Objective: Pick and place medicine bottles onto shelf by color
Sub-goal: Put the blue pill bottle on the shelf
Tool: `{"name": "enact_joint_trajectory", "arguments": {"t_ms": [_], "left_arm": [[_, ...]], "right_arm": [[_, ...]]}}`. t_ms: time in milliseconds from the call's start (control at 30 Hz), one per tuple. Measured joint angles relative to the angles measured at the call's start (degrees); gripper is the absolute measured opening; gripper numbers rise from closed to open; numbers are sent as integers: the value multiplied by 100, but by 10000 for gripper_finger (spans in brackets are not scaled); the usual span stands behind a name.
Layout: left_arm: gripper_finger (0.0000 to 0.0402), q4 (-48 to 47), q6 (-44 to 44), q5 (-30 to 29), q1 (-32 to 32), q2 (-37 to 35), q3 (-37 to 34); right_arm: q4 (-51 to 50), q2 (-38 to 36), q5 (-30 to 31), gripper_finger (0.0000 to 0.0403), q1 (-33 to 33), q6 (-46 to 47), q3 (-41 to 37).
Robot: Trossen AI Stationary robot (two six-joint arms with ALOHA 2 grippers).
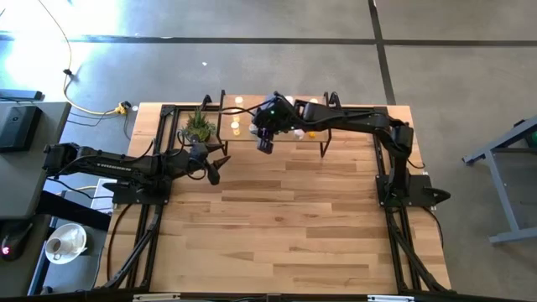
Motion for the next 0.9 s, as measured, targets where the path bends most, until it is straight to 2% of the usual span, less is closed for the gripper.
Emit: {"name": "enact_joint_trajectory", "arguments": {"t_ms": [367, 533, 900], "left_arm": [[229, 2, 2, 2, 0, 0, 0], [229, 2, 0, 4, 0, 0, 0], [229, 1, 0, 4, 0, 0, 0]], "right_arm": [[-18, 21, 267, 99, 5, -69, 0], [-20, 21, 723, 99, 5, -132, 0], [-107, 19, 832, 99, 5, -130, 0]]}}
